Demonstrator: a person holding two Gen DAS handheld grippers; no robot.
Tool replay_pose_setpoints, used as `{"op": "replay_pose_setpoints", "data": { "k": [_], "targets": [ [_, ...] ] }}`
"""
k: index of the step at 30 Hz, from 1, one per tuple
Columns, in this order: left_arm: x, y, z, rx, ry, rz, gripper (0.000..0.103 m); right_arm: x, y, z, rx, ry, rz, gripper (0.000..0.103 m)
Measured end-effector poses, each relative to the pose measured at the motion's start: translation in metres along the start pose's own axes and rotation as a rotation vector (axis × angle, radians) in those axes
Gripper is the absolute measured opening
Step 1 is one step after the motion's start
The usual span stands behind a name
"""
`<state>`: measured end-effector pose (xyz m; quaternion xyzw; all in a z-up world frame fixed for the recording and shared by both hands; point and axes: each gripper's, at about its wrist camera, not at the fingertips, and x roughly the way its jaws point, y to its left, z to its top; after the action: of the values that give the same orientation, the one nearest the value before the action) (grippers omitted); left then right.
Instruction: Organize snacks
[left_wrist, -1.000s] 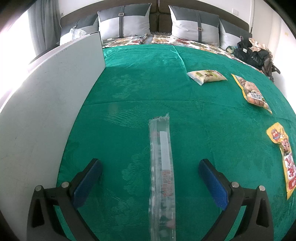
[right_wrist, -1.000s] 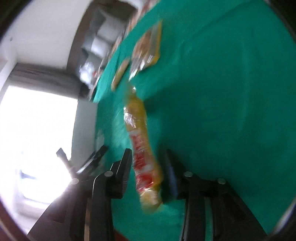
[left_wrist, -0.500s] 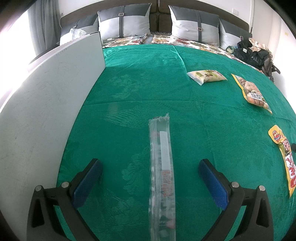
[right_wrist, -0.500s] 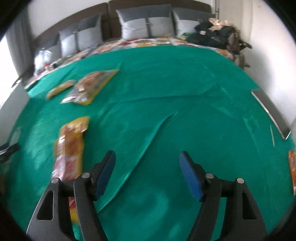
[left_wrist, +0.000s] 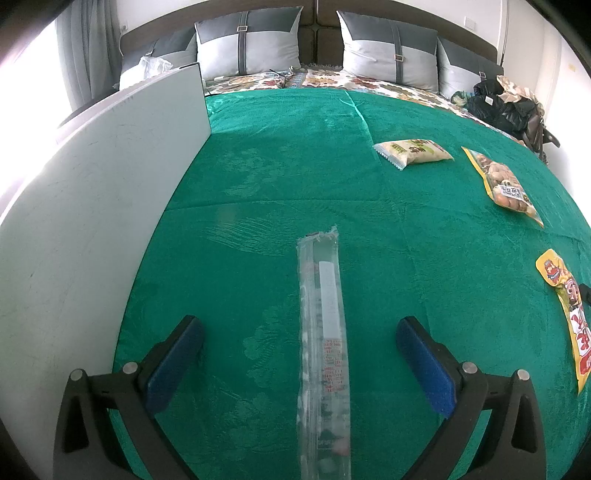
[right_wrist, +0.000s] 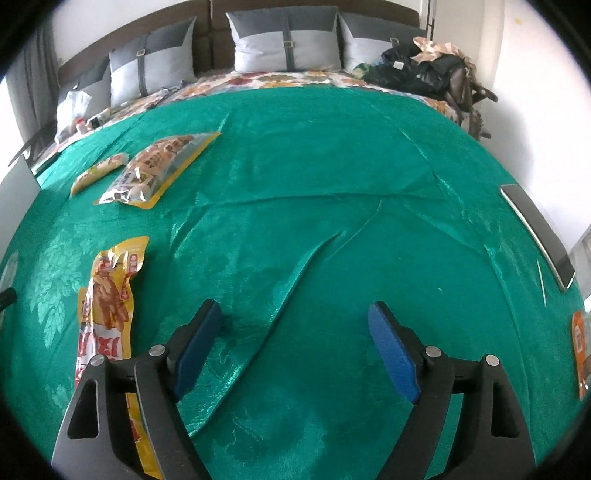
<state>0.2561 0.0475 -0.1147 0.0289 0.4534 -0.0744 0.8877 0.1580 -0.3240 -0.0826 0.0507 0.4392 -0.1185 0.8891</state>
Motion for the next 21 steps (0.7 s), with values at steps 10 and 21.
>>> {"op": "replay_pose_setpoints", "data": {
  "k": [10, 21],
  "targets": [
    [0.0001, 0.0001, 0.0000, 0.000, 0.000, 0.000, 0.103, 0.0004, -0.0013, -0.0002, 0.000, 0.000, 0.000, 0.085],
    [0.0001, 0.0004, -0.0003, 0.004, 0.000, -0.009, 0.103, 0.0006, -0.0019, 0.0002, 0.000, 0.000, 0.001, 0.086]
  ]
}}
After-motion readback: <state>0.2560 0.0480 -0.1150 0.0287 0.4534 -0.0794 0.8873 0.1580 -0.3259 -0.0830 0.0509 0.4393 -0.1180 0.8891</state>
